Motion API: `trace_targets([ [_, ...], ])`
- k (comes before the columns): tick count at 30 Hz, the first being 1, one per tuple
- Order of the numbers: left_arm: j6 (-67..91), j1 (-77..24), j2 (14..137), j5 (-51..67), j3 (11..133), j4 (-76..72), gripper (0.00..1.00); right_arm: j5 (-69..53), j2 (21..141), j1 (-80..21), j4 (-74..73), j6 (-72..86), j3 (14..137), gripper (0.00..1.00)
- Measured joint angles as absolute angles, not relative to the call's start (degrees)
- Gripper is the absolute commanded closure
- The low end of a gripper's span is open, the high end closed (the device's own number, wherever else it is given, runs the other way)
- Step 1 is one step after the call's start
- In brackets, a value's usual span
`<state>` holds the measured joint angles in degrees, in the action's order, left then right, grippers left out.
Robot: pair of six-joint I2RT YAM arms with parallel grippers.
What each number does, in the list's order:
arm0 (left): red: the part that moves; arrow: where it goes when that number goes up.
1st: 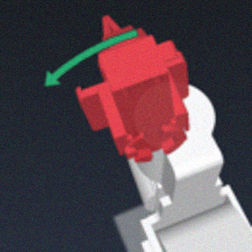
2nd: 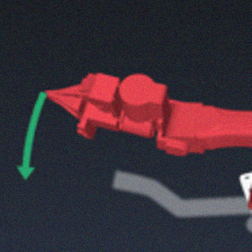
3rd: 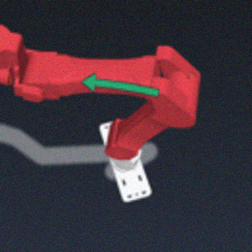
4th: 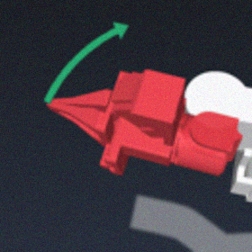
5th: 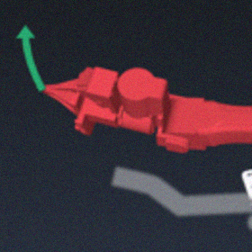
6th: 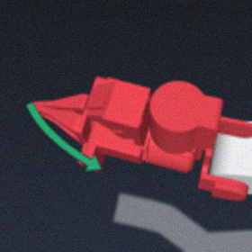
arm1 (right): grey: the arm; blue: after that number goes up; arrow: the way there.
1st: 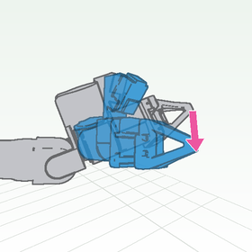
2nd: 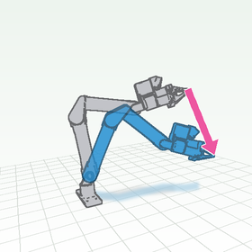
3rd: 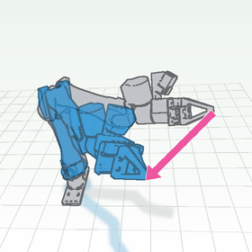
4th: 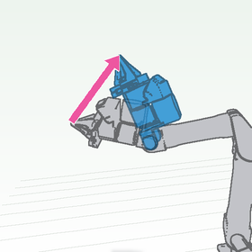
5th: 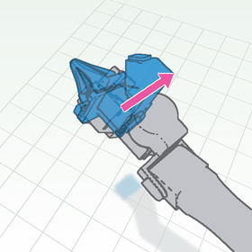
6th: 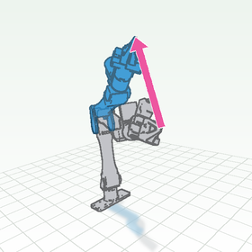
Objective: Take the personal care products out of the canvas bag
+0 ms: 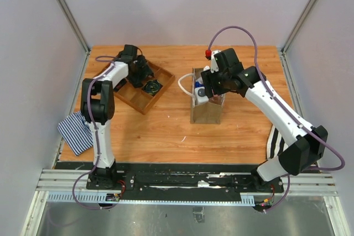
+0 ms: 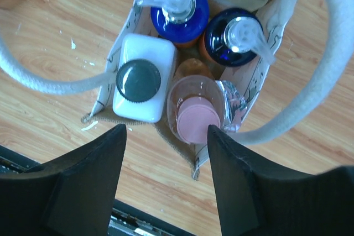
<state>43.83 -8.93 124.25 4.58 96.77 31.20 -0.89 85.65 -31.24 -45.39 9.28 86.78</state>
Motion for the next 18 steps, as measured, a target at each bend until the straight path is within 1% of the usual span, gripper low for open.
trace_targets([
  [4, 43.9, -4.3, 120.7, 5.0, 91.5, 30.5, 0.19, -0.2, 84.1, -31.2, -45.1, 9.5, 84.5, 0.37],
  [9, 44.0, 0.0, 119.5, 4.9, 89.3, 30.9, 0.19, 0.1, 84.0, -30.3, -45.1, 9.6, 82.0, 0.38],
  [13, 43.8, 1.6, 122.1, 5.8, 92.7, 33.0, 0.2, -0.6, 85.2, -28.9, -44.8, 9.6, 80.7, 0.4],
  [18, 43.6, 2.9, 127.6, 6.2, 101.7, 37.0, 0.19, -2.0, 86.3, -28.0, -43.6, 9.5, 80.7, 0.42],
])
